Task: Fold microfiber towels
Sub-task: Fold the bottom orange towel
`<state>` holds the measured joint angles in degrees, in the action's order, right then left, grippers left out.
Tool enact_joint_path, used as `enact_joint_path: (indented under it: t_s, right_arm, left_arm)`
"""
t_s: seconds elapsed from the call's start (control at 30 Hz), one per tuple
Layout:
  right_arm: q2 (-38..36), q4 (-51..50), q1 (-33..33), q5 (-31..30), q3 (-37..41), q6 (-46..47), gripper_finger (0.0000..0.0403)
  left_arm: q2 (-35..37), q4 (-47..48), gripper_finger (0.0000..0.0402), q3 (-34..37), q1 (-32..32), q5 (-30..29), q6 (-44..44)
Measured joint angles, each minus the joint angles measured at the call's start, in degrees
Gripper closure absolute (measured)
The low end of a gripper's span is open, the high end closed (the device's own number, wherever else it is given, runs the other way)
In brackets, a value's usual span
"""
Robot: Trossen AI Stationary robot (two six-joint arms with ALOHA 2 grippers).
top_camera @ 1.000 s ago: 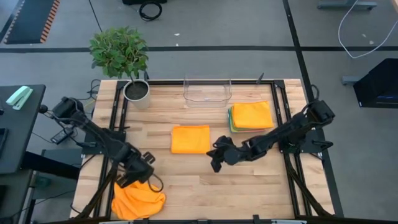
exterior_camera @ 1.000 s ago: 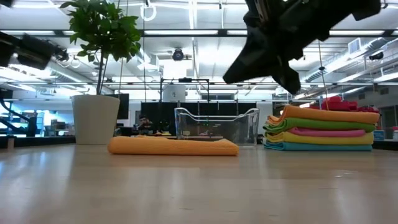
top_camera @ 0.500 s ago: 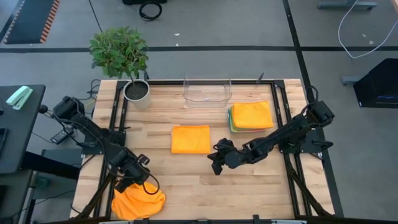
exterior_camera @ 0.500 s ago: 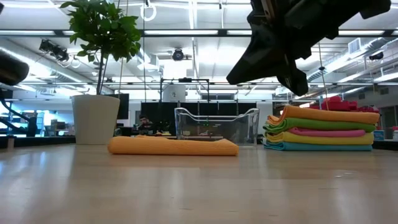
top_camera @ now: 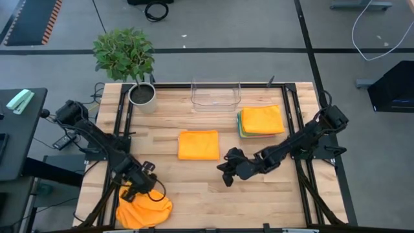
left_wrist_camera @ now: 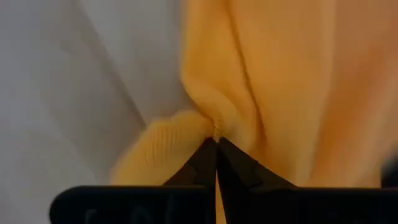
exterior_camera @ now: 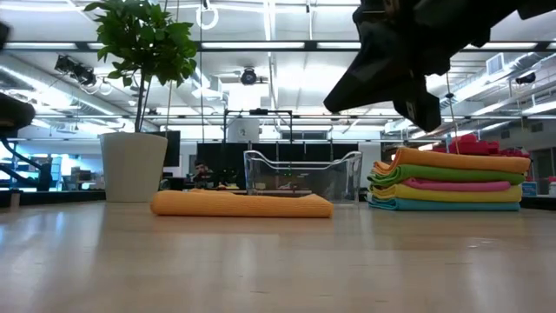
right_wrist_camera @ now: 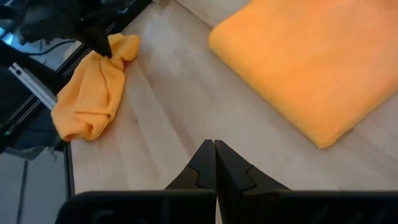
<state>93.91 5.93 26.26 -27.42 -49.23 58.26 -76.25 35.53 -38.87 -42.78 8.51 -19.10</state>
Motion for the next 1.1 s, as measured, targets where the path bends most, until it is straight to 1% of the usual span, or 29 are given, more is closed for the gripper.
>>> enact_joint_path:
  t_s: [0.1, 0.2, 0.3, 0.37, 0.47, 0.53, 0.63, 0.7, 0.77, 0.87, 0.97, 1.03, 1.1]
  right_arm:
    - [-0.4, -0.2, 0.9, 1.1, 0.0, 0.0, 0.0402]
    - [-2.2, -0.3, 1.7, 4.8, 0.0, -1.2, 0.0402]
    - [-5.3, -0.3, 2.8, 9.3, 0.0, -3.3, 0.0402]
    - [-8.1, -0.8, 4.2, 12.1, 0.0, -4.8, 0.0402]
    - [-13.1, -4.7, 7.2, 13.6, 0.0, -5.6, 0.0402]
    - [-16.6, -9.0, 9.7, 12.9, 0.0, -5.7, 0.0402]
    - [-22.5, -16.2, 14.3, 8.3, 0.0, -4.5, 0.0402]
    - [-26.2, -20.7, 17.4, 4.0, 0.0, -2.9, 0.0402]
    - [-29.4, -24.1, 20.6, 0.2, 0.0, -0.8, 0.0402]
    - [-31.4, -25.9, 25.0, -4.5, 0.0, 2.1, 0.0402]
    - [-29.8, -25.9, 28.0, -8.2, 0.0, 5.5, 0.0402]
    - [-27.1, -25.9, 29.0, -10.0, 0.0, 8.9, 0.0402]
    - [-23.2, -25.8, 29.0, -11.3, 0.0, 12.9, 0.0402]
  left_arm:
    - [0.0, -5.8, 0.0393, -1.5, 2.6, -2.8, -5.0]
    - [0.0, -8.3, 0.0395, -7.3, 5.5, -4.7, -7.3]
    - [0.0, -8.2, 0.0396, -16.8, 8.4, -8.5, -7.3]
    - [0.0, -8.6, 0.0397, -23.9, 10.5, -13.0, -7.2]
    - [0.0, -12.2, 0.0396, -33.4, 13.4, -20.9, -5.3]
    - [0.0, -15.9, 0.0397, -38.2, 15.5, -24.2, -3.5]
    - [-1.1, -19.8, 0.0397, -44.6, 18.8, -24.9, -1.4]
    - [-2.6, -19.8, 0.0398, -48.8, 20.2, -24.9, -1.2]
    - [-3.8, -15.9, 0.0398, -51.8, 20.5, -23.7, -1.5]
    - [-5.9, -6.1, 0.0398, -53.0, 19.5, -20.2, -6.0]
    - [-8.4, 3.5, 0.0398, -49.8, 17.2, -18.7, -9.8]
    - [-10.1, 5.1, 0.0399, -45.6, 15.3, -18.7, -10.3]
    - [-11.7, 3.8, 0.0398, -40.4, 13.3, -18.8, -10.6]
